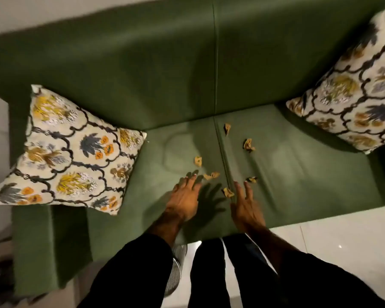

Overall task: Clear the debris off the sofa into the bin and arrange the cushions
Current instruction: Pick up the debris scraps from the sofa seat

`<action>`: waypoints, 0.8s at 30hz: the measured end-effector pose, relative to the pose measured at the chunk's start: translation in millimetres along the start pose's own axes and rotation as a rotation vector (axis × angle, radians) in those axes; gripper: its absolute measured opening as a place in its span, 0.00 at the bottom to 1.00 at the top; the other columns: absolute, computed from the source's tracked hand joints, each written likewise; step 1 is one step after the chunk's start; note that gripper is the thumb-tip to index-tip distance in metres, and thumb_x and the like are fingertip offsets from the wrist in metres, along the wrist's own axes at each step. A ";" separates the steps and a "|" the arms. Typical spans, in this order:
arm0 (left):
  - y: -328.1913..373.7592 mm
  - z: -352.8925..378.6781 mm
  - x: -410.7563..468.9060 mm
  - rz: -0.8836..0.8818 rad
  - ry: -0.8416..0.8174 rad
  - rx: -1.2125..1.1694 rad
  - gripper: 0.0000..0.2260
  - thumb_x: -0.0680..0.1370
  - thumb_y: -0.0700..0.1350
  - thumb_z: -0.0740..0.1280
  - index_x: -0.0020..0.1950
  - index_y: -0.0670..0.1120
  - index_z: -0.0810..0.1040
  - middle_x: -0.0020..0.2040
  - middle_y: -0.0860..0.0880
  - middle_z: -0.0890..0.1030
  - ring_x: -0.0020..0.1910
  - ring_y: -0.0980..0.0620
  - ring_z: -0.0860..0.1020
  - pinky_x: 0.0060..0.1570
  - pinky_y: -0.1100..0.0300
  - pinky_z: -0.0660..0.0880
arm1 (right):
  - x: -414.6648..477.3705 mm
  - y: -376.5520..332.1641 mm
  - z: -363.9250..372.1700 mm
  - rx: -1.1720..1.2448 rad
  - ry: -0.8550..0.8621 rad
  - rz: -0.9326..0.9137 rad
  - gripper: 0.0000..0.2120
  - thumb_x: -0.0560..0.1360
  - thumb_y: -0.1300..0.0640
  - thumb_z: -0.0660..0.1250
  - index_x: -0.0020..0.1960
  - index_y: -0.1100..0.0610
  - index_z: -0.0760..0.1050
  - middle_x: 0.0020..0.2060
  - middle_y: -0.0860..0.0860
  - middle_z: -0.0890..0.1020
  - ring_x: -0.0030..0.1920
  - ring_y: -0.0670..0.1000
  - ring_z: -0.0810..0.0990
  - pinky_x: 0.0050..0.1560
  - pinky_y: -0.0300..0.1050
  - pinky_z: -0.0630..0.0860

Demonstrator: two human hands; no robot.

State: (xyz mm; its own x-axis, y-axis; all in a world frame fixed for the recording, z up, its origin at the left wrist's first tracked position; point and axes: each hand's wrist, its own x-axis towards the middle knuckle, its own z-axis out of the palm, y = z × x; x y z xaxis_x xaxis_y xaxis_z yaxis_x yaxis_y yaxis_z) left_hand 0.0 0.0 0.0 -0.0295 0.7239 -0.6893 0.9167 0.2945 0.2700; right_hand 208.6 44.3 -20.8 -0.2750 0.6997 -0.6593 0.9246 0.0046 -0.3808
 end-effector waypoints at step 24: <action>38.4 83.2 126.7 0.040 0.074 -0.018 0.15 0.80 0.37 0.55 0.64 0.43 0.74 0.65 0.42 0.71 0.64 0.41 0.71 0.48 0.45 0.76 | 85.3 73.8 51.7 -0.238 -0.104 -0.275 0.12 0.82 0.55 0.66 0.63 0.53 0.83 0.58 0.55 0.82 0.62 0.60 0.75 0.61 0.54 0.71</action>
State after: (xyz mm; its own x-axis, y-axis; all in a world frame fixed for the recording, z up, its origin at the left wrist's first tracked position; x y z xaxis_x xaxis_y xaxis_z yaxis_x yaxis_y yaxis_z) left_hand 64.7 51.1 -132.9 -0.0228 0.7794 -0.6261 0.9105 0.2749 0.3090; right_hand 239.7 67.4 -138.6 -0.5355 0.5729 -0.6205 0.8445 0.3564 -0.3998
